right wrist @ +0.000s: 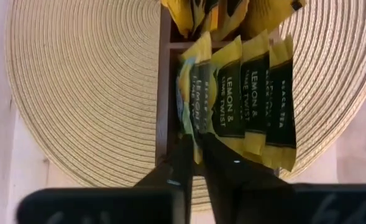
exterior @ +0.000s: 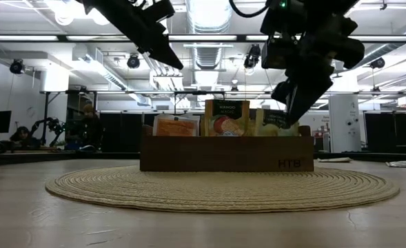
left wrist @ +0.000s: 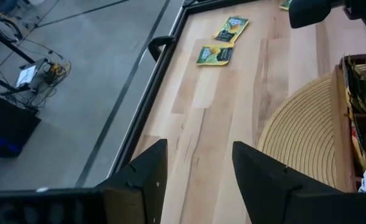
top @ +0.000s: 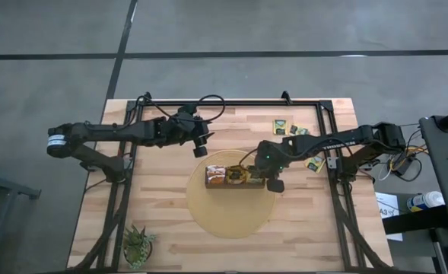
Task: Pick & Place Tea
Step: Put the yellow tea bag into the right section of the wooden organizer
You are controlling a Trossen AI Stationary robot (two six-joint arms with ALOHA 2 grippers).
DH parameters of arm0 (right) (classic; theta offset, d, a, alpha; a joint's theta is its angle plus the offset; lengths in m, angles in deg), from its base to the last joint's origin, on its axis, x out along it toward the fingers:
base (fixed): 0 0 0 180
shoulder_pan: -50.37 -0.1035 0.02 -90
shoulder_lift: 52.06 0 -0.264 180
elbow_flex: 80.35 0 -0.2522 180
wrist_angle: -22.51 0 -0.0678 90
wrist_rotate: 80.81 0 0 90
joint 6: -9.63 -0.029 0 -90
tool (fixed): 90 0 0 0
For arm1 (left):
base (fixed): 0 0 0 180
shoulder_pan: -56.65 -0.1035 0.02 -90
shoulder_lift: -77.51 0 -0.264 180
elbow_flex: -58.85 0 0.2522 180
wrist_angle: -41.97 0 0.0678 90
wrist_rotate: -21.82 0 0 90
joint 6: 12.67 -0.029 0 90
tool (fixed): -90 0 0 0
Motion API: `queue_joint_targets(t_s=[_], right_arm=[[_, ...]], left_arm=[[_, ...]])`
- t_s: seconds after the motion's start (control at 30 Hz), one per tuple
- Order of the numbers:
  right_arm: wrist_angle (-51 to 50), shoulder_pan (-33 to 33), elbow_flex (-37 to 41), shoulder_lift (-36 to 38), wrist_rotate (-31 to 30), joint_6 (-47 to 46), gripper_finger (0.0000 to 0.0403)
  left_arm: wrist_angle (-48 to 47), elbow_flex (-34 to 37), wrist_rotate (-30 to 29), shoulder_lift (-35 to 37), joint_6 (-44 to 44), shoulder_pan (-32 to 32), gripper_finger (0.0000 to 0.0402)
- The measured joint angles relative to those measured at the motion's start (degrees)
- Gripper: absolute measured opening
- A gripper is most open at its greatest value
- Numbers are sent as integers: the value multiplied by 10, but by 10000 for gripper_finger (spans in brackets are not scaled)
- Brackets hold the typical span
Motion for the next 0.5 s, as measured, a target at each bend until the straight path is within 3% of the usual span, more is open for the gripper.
queue_joint_targets(t_s=[0.17, 0.37, 0.5], right_arm=[[-8, 0, -20, 0, 0, 4, 92], [-99, 2, -73, 1, -3, 20, 158], [-149, 11, -95, 16, -71, 24, 184]], left_arm=[[0, 0, 0, 0, 0, 0, 174], [-7, 0, 0, 0, 0, 0, 174], [-12, 1, 3, 0, 4, 0, 174]])
